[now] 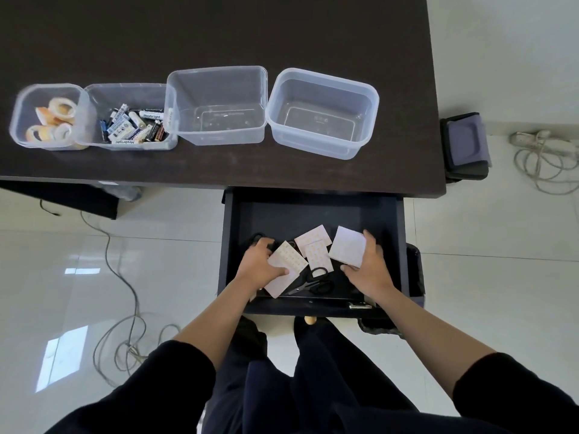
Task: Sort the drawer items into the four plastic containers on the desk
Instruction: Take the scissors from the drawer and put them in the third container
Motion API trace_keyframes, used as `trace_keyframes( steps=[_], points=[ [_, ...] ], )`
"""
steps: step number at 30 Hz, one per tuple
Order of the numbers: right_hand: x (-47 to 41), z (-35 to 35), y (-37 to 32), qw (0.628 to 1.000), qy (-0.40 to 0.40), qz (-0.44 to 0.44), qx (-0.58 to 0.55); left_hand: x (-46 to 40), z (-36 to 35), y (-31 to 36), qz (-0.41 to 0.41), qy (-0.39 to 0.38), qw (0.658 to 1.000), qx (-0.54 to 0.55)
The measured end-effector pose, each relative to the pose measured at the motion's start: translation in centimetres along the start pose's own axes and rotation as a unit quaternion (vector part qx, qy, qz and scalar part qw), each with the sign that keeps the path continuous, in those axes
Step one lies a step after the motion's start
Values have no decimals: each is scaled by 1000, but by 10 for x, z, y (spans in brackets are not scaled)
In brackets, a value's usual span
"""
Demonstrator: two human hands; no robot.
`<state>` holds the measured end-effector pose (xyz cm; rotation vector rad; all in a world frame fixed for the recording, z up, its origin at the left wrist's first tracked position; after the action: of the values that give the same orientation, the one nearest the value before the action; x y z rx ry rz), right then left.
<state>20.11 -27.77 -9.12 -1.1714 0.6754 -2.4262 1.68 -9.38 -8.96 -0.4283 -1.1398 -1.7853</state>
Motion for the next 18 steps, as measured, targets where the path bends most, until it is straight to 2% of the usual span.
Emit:
trace_keyframes(
  steps=[5, 7, 10, 12, 14, 16, 18],
  points=[
    [5, -3, -11, 983, 33, 25, 178, -10, -11, 15, -28, -68, 988, -132],
    [6, -1, -14, 964, 66, 53, 251, -12, -18, 17, -30, -83, 990, -109],
    [9, -5, -25, 928, 95, 173, 315, -13, -23, 21, -42, -111, 993, -26],
    [11, -12, -32, 911, 54, 239, 331, -11, -23, 22, -39, -126, 990, 43],
    [11, -22, -35, 898, -28, 271, 344, -9, -21, 20, -26, -120, 988, 93],
    [8, -33, -33, 882, -122, 261, 373, -7, -18, 17, -31, -79, 993, 79],
    [6, -38, -31, 867, -165, 240, 404, -5, -11, 11, -27, 7, 999, 39]
  ],
)
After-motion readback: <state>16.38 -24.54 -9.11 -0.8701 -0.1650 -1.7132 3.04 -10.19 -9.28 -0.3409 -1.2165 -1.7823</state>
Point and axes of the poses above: each hand's wrist, its own x-axis away from the middle knuckle, its own z-axis out of the back of the hand, y = z × x, the point moved 5 cm from there along -x, towards the middle knuckle, and after that the axes turned 5 degrees about -y, right-handed, at the moved point
